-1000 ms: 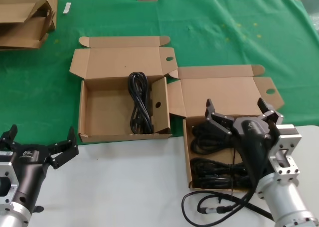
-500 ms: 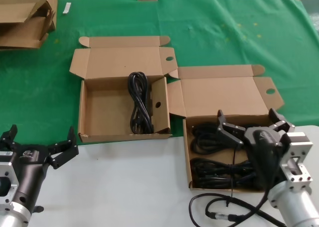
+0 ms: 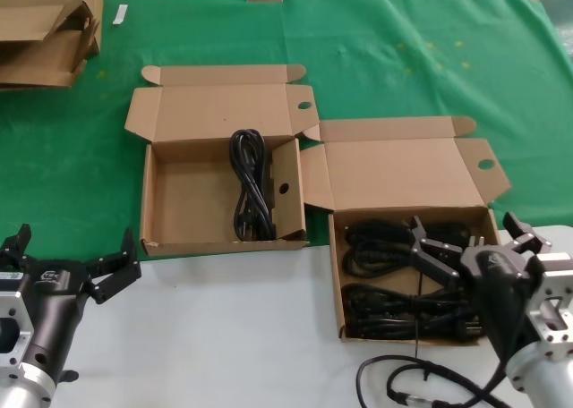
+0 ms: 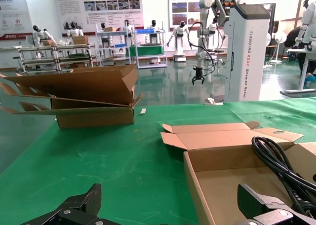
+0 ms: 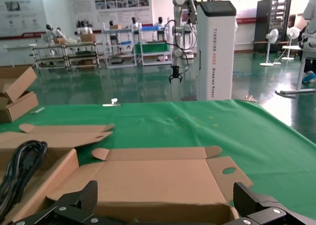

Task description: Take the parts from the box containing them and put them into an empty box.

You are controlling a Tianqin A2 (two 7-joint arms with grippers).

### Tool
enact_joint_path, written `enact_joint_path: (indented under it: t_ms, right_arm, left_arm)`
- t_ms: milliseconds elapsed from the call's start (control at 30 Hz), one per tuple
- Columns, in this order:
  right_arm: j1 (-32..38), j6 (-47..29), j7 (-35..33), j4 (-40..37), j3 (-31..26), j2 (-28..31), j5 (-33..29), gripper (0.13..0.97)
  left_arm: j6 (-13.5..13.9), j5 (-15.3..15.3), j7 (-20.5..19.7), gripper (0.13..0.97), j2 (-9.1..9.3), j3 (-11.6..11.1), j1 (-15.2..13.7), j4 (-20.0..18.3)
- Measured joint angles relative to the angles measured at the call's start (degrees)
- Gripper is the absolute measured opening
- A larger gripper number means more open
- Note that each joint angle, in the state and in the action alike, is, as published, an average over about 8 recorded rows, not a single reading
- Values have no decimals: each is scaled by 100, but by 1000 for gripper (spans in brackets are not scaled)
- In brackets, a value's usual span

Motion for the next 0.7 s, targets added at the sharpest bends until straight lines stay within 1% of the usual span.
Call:
enact_joint_path:
  t_ms: [700]
  right_arm:
    - [-588,-793,-1242,250,971,-94,760,966]
  left_arm:
    - [0,0,0,966,0,0,0,0]
